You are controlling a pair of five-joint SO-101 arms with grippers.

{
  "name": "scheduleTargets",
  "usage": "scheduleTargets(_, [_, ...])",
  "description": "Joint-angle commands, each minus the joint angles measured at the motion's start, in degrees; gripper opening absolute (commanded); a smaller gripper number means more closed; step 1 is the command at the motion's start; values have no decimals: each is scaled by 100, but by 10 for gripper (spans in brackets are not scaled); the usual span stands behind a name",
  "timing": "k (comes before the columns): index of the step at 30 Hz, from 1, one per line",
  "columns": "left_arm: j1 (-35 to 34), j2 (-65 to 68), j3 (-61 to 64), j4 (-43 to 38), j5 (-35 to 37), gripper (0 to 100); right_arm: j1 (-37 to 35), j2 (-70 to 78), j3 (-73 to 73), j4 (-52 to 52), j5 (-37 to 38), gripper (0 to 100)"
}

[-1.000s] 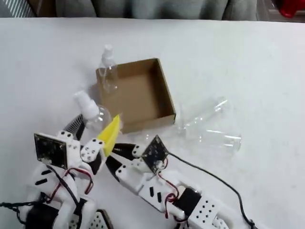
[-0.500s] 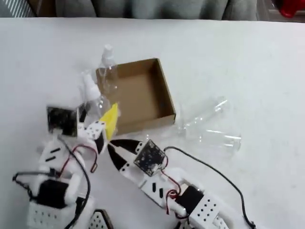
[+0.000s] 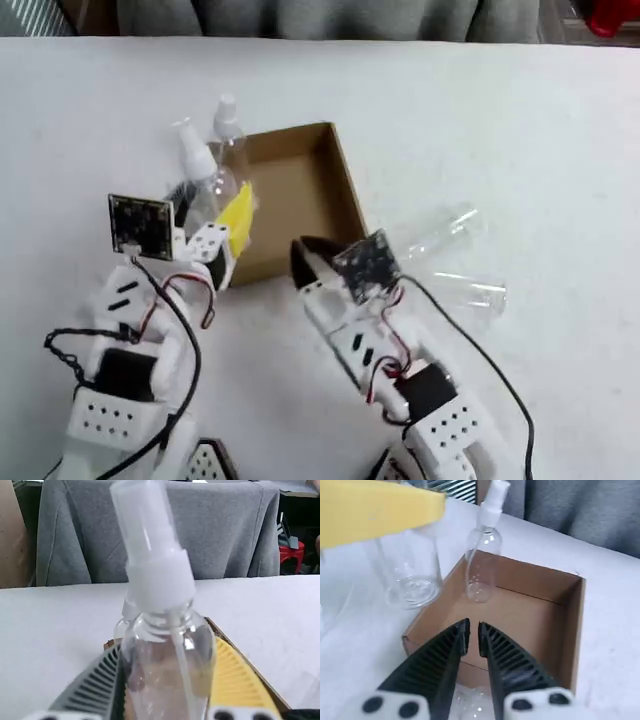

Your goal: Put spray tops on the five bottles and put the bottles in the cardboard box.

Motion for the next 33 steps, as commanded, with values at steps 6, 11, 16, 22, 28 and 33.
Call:
scheduleTargets(6, [-31, 813, -44, -941, -18, 20, 637, 1596, -1187, 163, -422, 15])
scheduleTargets(11, [-31, 1262, -9, -1468, -18, 20, 989, 2686, -1785, 189, -431, 15])
scheduleTargets(16, [-31, 1754, -9, -1952, -44, 20, 1420, 3204, -2154, 189, -431, 15])
scheduleTargets(22, [-233, 2360, -35, -2497, -53, 20, 1727, 3732, -2541, 198, -598, 15])
scheduleTargets(28, [-444, 2870, -44, -2989, -35, 20, 2044, 4716, -3332, 585, -835, 15])
scheduleTargets(33, [-391, 3187, -44, -3297, -35, 20, 2202, 5736, -4167, 1103, -844, 15])
